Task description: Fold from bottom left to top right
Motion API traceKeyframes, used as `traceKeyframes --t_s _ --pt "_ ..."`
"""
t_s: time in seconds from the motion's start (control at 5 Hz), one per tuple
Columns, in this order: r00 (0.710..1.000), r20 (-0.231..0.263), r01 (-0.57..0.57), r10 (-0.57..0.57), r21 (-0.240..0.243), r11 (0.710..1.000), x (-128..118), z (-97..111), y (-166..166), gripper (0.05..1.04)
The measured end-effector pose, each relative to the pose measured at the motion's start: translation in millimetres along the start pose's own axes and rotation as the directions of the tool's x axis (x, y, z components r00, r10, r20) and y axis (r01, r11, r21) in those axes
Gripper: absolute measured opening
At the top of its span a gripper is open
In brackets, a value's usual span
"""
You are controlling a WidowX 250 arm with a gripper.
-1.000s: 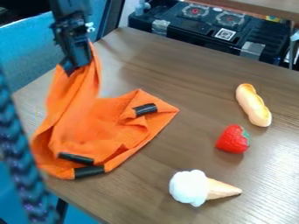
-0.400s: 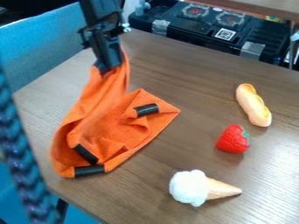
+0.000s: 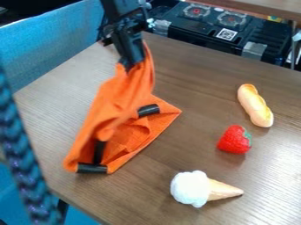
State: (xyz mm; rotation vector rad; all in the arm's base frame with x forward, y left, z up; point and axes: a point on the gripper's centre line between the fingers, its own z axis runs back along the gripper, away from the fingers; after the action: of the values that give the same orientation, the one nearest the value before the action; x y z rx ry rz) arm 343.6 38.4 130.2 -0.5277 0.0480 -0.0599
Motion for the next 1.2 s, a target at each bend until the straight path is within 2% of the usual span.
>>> traceKeyframes --t_s 0.2,0.4,0.6,0.8,1.0,1.2 --pt "0.999 0.015 -0.051 0.051 0.009 0.999 13 -11 8 0.110" --pt "0.996 0.040 -0.082 0.081 0.026 0.996 22 -24 20 0.219" --pt "0.994 0.070 -0.092 0.088 0.049 0.995 26 -30 24 0.474" --pt "0.993 0.081 -0.090 0.085 0.055 0.994 29 -43 29 0.782" --pt "0.993 0.095 -0.071 0.064 0.072 0.995 32 -48 30 0.999" --pt "0.994 0.105 -0.006 0.000 0.052 0.999 34 -55 25 0.999"
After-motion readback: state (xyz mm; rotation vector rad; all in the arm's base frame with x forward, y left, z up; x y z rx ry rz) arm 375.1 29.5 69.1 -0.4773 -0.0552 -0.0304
